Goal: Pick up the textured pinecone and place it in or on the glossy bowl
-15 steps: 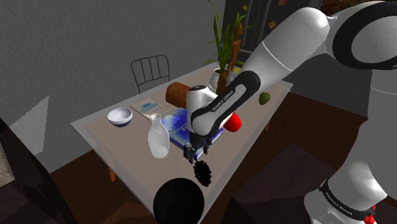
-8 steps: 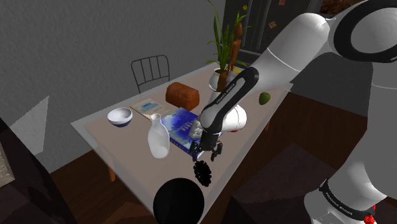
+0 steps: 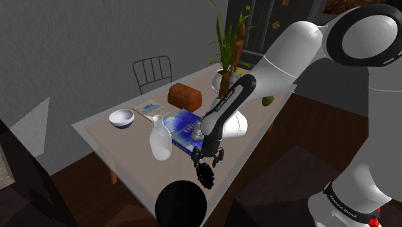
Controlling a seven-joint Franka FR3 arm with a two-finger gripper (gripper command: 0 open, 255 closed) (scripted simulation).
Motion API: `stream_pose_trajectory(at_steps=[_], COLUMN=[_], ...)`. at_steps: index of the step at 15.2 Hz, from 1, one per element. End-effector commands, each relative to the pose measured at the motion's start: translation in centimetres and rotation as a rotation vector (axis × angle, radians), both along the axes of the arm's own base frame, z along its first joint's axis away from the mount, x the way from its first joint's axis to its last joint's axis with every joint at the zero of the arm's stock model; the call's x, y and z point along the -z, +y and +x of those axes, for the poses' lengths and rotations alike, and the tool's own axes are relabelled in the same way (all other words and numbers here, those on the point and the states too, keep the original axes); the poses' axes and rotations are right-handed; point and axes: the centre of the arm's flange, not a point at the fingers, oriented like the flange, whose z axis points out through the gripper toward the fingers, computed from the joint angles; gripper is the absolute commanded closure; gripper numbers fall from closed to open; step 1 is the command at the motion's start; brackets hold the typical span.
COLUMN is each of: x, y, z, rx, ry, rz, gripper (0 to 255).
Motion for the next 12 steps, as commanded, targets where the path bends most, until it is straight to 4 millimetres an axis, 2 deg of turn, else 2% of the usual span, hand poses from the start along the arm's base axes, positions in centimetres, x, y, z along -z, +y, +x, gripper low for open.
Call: stream_pose_trajectory(at_steps=[1, 3, 4, 12], x=[0.02, 0.02, 0.02, 0.02], y=[0.00, 0.00, 0.00, -0.03], z=[0.01, 0.01, 0.01, -0.01], rx=[0.000, 0.000, 0.000, 0.000], ry=[0.000, 0.000, 0.000, 0.000], rz=[0.000, 0.000, 0.000, 0.000], gripper=[0, 0, 255, 255])
